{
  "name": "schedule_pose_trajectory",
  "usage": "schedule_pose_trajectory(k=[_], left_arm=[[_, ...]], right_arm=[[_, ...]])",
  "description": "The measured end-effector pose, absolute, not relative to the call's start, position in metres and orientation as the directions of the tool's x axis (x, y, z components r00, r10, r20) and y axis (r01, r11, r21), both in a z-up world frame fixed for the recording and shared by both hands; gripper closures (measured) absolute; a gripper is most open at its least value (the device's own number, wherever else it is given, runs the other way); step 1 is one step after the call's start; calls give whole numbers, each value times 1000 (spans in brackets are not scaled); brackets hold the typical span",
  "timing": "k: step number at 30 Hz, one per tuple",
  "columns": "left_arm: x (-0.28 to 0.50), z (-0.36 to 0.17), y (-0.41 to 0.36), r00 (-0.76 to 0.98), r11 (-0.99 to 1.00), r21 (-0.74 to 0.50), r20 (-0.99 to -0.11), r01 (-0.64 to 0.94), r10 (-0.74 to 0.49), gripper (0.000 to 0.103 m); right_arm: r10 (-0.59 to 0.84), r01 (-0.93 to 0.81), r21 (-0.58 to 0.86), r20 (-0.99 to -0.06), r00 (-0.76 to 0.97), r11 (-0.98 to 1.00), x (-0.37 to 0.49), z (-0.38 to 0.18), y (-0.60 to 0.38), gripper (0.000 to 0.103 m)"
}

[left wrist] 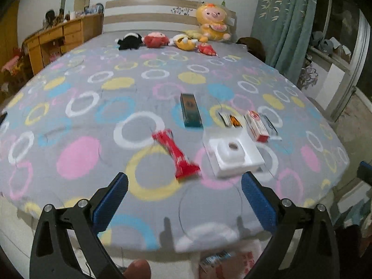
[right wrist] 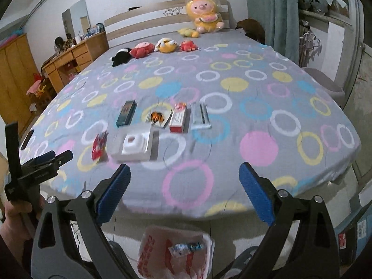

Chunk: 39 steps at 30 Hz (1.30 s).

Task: Collect trash
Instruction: 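Move both tools back over the bed toward the remaining items, then grasp the red snack wrapper with the left tool while the right tool grasps the silver bar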

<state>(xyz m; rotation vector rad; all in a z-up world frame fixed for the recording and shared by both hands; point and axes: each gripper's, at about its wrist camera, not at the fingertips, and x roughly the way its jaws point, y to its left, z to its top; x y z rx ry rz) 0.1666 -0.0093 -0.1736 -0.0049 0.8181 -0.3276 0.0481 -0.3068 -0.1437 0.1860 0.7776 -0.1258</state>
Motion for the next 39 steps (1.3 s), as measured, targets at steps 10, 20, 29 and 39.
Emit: schedule_pose_trajectory(k=[10, 20, 29, 39], left_arm=[[221, -175, -32, 651, 956, -80, -716, 284, -253, 8], [267, -204, -33, 543, 977, -155, -813, 148, -211, 8], [286, -233, -30, 469, 989, -119, -871, 84, -145, 8], [294, -253, -33, 424, 997, -45, -903, 67, -69, 8]], right_arm=[[-73, 172, 68, -713, 697, 983, 109, -136, -334, 11], [-46, 154, 61, -792, 609, 986, 188, -179, -358, 11], [-51, 149, 39, -833, 550, 988, 233, -220, -367, 11], [-60, 139, 11, -864, 500, 990, 261, -253, -373, 11]])
